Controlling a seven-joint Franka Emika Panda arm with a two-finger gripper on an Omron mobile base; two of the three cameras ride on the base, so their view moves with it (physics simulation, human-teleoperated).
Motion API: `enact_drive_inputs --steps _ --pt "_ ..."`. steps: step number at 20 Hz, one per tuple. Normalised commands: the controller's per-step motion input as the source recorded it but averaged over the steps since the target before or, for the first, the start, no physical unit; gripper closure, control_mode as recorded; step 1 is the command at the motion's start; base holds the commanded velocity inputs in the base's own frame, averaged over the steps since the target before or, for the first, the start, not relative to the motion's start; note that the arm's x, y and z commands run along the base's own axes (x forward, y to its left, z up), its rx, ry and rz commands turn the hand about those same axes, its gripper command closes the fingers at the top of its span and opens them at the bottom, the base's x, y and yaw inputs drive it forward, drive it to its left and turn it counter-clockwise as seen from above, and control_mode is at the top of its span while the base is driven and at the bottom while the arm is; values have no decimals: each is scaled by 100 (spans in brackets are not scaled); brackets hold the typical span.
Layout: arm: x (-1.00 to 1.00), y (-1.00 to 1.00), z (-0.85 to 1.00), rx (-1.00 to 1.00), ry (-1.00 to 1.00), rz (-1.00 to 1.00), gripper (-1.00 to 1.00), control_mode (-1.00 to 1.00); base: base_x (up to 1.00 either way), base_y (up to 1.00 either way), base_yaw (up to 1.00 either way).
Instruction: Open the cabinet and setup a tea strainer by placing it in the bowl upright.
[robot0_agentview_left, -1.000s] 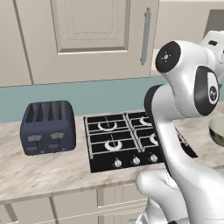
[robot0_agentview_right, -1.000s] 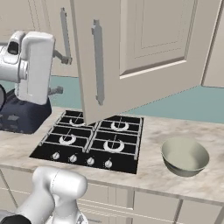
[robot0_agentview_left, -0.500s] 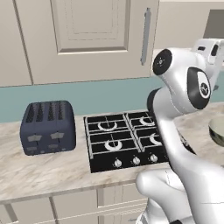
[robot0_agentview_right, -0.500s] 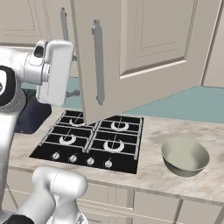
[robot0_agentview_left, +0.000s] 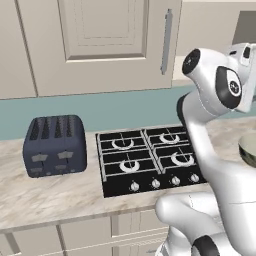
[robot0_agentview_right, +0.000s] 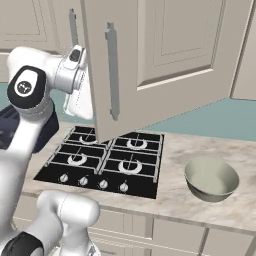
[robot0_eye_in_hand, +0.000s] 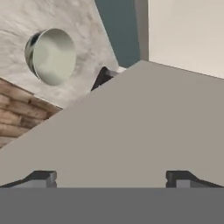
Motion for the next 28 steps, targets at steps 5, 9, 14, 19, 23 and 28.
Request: enact_drive_inputs --steps 5,9,14,19,23,28 --pt "-1 -92 0 0 10 -12 -100 -100 0 0 0" --pt "-13 -100 0 7 2 -4 -100 -100 0 0 0" --pt "-15 -100 0 15 0 0 -100 -100 0 0 0" --pt "0 -64 -1 11 3 8 -100 -100 0 0 0" --pt "0 -12 0 4 0 2 -100 -100 0 0 0" --pt "0 40 0 2 -7 0 -100 -100 0 0 0"
